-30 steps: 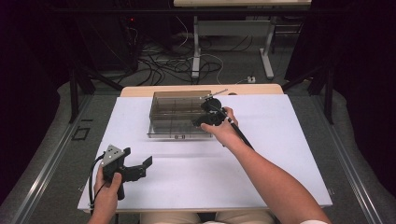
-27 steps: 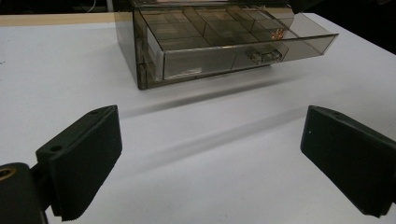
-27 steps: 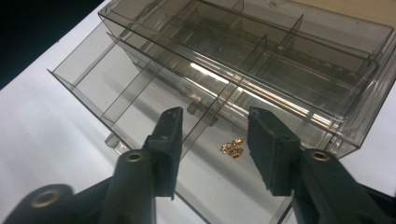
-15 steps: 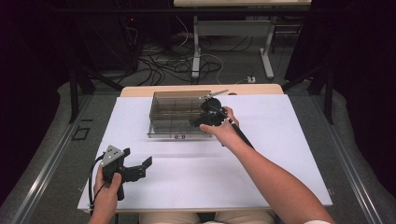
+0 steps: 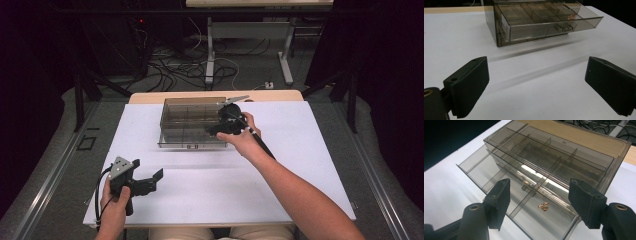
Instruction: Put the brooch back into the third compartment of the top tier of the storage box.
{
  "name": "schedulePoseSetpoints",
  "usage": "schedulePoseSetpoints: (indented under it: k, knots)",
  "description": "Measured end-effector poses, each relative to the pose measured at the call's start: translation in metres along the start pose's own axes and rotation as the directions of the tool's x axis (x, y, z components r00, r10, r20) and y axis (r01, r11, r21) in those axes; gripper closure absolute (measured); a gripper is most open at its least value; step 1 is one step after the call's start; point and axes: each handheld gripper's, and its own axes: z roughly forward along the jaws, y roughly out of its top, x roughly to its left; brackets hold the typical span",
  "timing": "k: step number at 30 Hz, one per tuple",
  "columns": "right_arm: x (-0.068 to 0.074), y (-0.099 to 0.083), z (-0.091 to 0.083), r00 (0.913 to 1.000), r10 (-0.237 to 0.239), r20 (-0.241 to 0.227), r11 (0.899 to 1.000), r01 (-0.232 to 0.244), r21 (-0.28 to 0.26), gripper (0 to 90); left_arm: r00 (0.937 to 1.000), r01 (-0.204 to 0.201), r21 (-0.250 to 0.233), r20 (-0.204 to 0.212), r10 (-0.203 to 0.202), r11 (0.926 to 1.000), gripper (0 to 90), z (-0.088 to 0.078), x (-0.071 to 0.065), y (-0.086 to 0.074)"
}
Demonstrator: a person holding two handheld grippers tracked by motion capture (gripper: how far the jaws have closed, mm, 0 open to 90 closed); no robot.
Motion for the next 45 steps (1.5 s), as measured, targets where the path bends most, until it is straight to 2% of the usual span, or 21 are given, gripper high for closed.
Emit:
schedulePoseSetpoints:
  k: [6, 11, 14, 22, 28, 31, 35, 41, 45]
  knots:
    - [0.001, 0.000, -0.006, 1.0000, 0.001, -0.003, 1.000, -0.001, 0.005, 32.9, 1.0000, 0.001, -0.001, -0.001, -0.001, 1.0000, 5.6, -0.001, 0.000, 0.000]
    - [0.000, -0.002, -0.011, 1.0000, -0.003, -0.002, 1.000, 0.003, 0.019, 21.3, 1.0000, 0.005, 0.001, -0.004, -0.005, 1.0000, 5.9, -0.001, 0.001, -0.001]
    - [0.000, -0.003, -0.015, 0.9996, -0.027, 0.010, 0.999, 0.026, 0.023, 16.6, 1.0000, 0.003, 0.004, -0.006, -0.003, 1.0000, 6.1, -0.001, 0.001, -0.001]
    - [-0.001, -0.006, -0.027, 0.9960, -0.076, 0.047, 0.997, 0.077, -0.007, 11.9, 1.0000, 0.007, -0.001, -0.006, -0.007, 1.0000, 6.2, -0.001, 0.000, -0.001]
    - [-0.001, -0.012, -0.035, 0.9979, -0.054, 0.036, 0.999, 0.054, -0.002, 4.4, 1.0000, 0.002, 0.001, -0.008, -0.002, 1.0000, 6.2, -0.001, 0.001, -0.001]
    - [-0.001, -0.015, -0.038, 0.9960, -0.071, 0.054, 0.997, 0.072, -0.018, 0.6, 1.0000, 0.006, 0.001, -0.005, -0.006, 1.0000, 6.2, -0.001, 0.000, -0.001]
    - [0.000, -0.021, -0.043, 0.9942, -0.083, 0.068, 0.996, 0.086, -0.033, 0.0, 1.0000, 0.006, 0.001, -0.003, -0.006, 1.0000, 6.2, -0.001, 0.000, -0.001]
    - [0.000, -0.030, -0.054, 0.9933, -0.107, 0.043, 0.993, 0.109, -0.049, 0.0, 1.0000, 0.004, -0.001, -0.007, -0.004, 1.0000, 6.2, -0.002, 0.000, -0.001]
    - [0.000, -0.035, -0.060, 0.9944, -0.103, 0.024, 0.993, 0.104, -0.059, 0.0, 1.0000, 0.005, -0.001, -0.005, -0.005, 1.0000, 6.2, -0.002, 0.000, -0.001]
